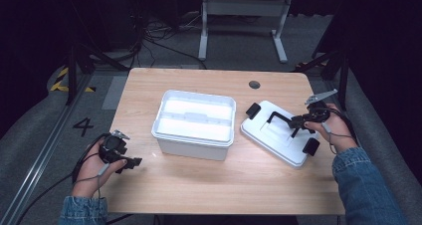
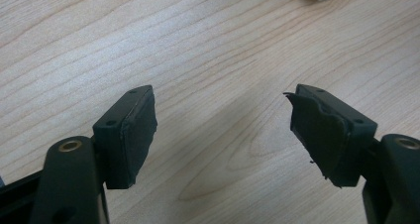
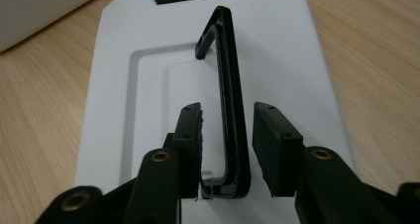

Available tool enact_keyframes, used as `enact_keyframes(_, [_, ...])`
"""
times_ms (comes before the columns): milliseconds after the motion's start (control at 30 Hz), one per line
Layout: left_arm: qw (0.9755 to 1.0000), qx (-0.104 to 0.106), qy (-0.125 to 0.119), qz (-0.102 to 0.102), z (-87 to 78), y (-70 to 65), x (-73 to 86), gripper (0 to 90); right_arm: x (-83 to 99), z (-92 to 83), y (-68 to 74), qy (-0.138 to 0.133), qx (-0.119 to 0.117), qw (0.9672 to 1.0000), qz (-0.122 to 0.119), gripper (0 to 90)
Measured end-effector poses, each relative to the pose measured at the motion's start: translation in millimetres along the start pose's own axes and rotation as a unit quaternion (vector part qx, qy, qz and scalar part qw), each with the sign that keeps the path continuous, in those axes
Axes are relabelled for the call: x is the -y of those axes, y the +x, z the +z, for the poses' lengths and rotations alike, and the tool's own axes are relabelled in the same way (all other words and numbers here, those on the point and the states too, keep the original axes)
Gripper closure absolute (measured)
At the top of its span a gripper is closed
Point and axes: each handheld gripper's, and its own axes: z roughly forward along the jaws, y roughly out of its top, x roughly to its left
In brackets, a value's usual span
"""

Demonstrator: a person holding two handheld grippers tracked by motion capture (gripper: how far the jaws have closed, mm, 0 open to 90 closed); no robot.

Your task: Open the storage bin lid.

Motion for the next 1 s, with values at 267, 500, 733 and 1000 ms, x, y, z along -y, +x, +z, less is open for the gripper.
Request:
enact_keyframes(267, [1.0000, 0.005, -0.003, 0.002, 2.8, 1.5, -6.0, 26.8, -6.9, -14.3, 5.4, -0.026, 0.015, 0.9994, -0.015, 53.9])
enact_keyframes(500, [0.9999, 0.005, 0.000, 0.011, 4.1, -0.7, -11.1, 26.7, -10.8, -32.3, 25.0, -0.042, 0.011, 0.9983, -0.040, 53.1])
enact_keyframes(733, [1.0000, 0.003, -0.003, 0.007, 0.6, -2.0, -5.8, 26.8, -7.1, -50.4, 42.3, -0.057, 0.006, 0.9967, -0.057, 52.4])
enact_keyframes(1000, [1.0000, -0.002, -0.003, -0.001, -4.0, -2.2, 5.3, 26.8, 7.6, -67.9, 69.1, -0.071, -0.003, 0.9949, -0.072, 51.7])
